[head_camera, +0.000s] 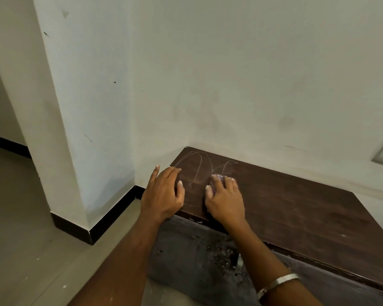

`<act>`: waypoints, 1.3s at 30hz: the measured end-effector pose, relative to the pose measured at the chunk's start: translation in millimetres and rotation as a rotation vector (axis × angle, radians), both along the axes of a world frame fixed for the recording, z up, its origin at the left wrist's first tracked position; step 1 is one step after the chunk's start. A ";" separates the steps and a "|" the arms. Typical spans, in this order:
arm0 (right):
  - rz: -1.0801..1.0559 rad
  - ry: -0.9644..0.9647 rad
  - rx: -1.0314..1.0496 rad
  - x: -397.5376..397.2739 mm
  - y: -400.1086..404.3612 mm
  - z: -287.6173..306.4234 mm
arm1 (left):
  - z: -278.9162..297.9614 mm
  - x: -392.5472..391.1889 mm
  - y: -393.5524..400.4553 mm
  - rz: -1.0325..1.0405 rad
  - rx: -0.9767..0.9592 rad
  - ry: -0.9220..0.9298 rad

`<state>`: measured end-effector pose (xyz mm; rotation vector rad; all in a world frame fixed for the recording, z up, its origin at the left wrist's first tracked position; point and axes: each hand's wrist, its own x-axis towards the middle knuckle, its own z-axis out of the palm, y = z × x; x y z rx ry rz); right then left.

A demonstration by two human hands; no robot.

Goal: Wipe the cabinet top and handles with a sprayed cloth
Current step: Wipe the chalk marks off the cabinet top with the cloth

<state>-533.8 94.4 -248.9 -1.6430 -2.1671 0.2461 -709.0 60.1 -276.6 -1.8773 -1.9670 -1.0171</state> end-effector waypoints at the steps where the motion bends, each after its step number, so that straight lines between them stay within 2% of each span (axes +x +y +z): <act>1: 0.036 0.001 0.000 -11.1 0.5 0.0 | 0.0 -0.2 -0.3 0.000 0.000 0.000; 5: 0.156 0.024 0.012 -40.1 -0.4 -2.2 | -0.1 -1.0 0.1 -0.004 -0.003 -0.006; 8: 0.179 0.027 0.016 -33.3 7.6 -3.0 | 0.1 -1.3 0.4 -0.010 -0.003 -0.006; 15: 0.016 -0.002 -0.041 14.9 51.6 3.2 | 0.7 0.0 -0.9 -0.008 -0.019 -0.023; 19: -0.020 -0.015 -0.038 3.5 57.7 0.8 | 1.5 0.5 -1.1 -0.008 -0.022 -0.022; 25: 0.139 0.010 0.009 -42.4 40.2 -1.5 | 1.2 0.5 -2.1 -0.001 -0.014 -0.005; 29: 0.186 0.010 0.003 -33.4 50.1 -2.2 | 1.7 -0.5 -1.6 -0.008 -0.012 -0.016; 35: -0.001 -0.017 -0.050 19.4 97.4 0.7 | 2.9 1.6 -3.0 -0.004 -0.008 -0.037; 39: -0.051 -0.037 -0.039 3.0 101.5 -0.5 | 2.7 2.0 -2.7 0.003 -0.008 -0.032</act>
